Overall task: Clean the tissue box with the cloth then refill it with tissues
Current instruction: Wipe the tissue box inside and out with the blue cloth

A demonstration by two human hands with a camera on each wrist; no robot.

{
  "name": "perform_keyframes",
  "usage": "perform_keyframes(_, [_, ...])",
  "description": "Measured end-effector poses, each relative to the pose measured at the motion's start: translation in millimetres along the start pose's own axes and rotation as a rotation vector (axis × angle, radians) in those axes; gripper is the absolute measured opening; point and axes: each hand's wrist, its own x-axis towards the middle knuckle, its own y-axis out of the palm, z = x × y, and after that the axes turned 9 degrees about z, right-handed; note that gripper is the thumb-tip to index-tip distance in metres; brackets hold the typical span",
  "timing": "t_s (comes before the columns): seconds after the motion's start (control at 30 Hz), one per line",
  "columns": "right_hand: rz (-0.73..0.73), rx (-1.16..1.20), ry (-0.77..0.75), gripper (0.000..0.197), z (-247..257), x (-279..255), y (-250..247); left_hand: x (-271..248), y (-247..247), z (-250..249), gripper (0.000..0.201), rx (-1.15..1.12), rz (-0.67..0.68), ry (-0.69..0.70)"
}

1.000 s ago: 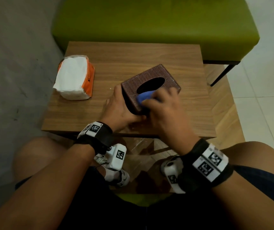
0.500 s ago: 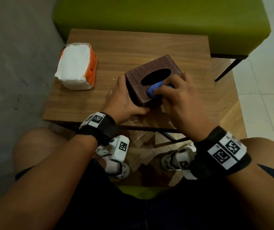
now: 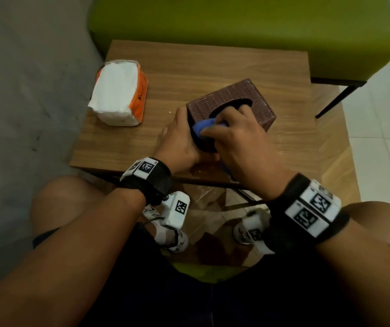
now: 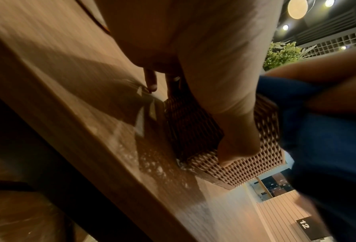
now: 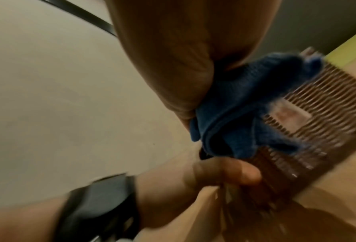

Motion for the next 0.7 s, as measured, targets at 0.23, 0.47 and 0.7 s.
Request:
perform_keyframes(0.23, [0.072,-0.080,0.025,0.036,2,23,-3,0,0,-3,0.105,0.005,0.013,-0.039])
perform_keyframes(0.47, [0.051,-0.049,-0.002,0.029,1,58,-6,4,3,-5,0.120,-0.032,-0.010,-0.022])
perform_keyframes(0.7, [-0.066,0.053,0.191,0.034,-31,74,-14,3,-1,-7,0.126,0.036,0.004,-0.008])
